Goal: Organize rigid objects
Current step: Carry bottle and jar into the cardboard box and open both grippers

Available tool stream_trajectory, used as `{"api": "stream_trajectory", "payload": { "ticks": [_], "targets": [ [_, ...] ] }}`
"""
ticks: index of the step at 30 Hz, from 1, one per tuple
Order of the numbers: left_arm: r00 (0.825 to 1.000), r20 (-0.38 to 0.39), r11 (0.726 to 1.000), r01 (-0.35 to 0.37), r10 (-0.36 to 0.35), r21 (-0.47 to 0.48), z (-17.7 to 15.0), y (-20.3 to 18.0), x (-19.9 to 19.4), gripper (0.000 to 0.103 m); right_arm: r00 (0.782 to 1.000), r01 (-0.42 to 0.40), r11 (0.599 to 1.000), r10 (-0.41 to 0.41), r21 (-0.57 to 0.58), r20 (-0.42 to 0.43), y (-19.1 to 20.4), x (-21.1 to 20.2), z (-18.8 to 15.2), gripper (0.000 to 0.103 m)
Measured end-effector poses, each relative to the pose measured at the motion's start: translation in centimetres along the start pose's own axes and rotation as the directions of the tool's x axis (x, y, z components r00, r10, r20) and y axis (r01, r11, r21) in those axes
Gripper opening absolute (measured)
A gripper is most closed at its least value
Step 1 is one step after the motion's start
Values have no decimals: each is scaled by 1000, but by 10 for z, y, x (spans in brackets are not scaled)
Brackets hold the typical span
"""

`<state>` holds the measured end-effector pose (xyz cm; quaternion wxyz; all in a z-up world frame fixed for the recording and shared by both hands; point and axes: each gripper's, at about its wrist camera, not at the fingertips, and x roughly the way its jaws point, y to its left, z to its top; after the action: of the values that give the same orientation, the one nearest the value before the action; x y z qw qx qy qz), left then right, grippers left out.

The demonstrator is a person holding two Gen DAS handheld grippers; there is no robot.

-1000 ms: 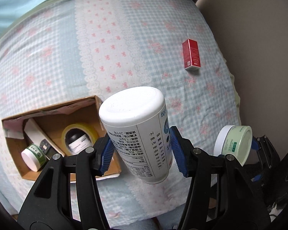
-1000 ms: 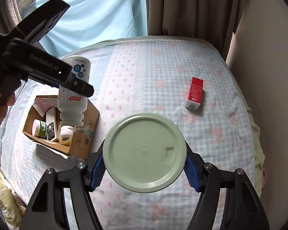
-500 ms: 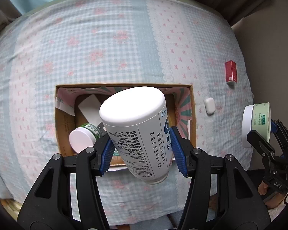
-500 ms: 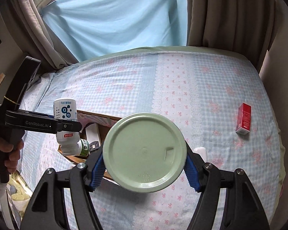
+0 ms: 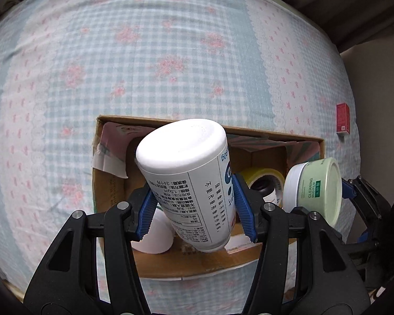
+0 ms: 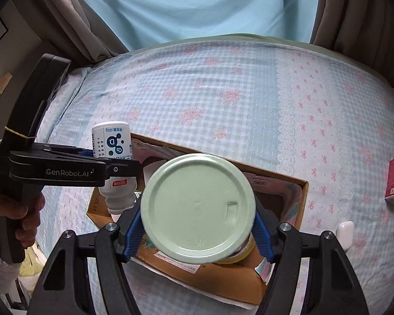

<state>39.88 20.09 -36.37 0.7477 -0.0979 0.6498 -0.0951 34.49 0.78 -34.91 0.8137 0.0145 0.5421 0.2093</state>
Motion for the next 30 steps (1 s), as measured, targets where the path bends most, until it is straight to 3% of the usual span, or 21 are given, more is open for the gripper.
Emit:
{"api": "stream_trajectory", "payload": {
  "ticks": [6,13,14,15,16,17,18,19,23,30],
  "targets": [
    [999,16,997,37,-37,-62,2,18,31,50,997,-48,997,52,67,-56,-3,54,-4,66],
    [998,7,997,59,-59,-50,-3,19,44,49,988,-54,983,79,176,-134,-22,78,-2,67],
    [998,15,997,57,-57,-48,-4,19,41,60,987,-54,976,85,209,-140,-27,80,-2,67],
    [999,28,998,42,-41,-43,-5,19,37,88,985,-45,968,84,245,-151,-32,82,-2,67],
    [999,44,999,27,-26,-35,-6,19,32,103,983,-28,959,78,281,-169,-36,84,-2,68],
    [998,67,1000,20,-18,-24,-7,19,25,103,982,-23,949,80,315,-171,-41,85,-2,80],
    [996,87,1000,10,-9,-14,-8,19,17,103,986,-41,938,94,343,-137,-44,80,-2,87],
    [994,108,1000,4,-3,-11,-9,22,8,103,990,-64,928,105,367,-92,-47,72,-2,101],
    [991,127,999,-31,34,-23,-20,35,-11,103,996,-85,915,87,395,12,-50,46,-4,103],
    [992,113,998,-54,58,-33,-33,38,-14,103,1000,-17,958,18,287,2,-38,32,-8,103]
  ]
}}
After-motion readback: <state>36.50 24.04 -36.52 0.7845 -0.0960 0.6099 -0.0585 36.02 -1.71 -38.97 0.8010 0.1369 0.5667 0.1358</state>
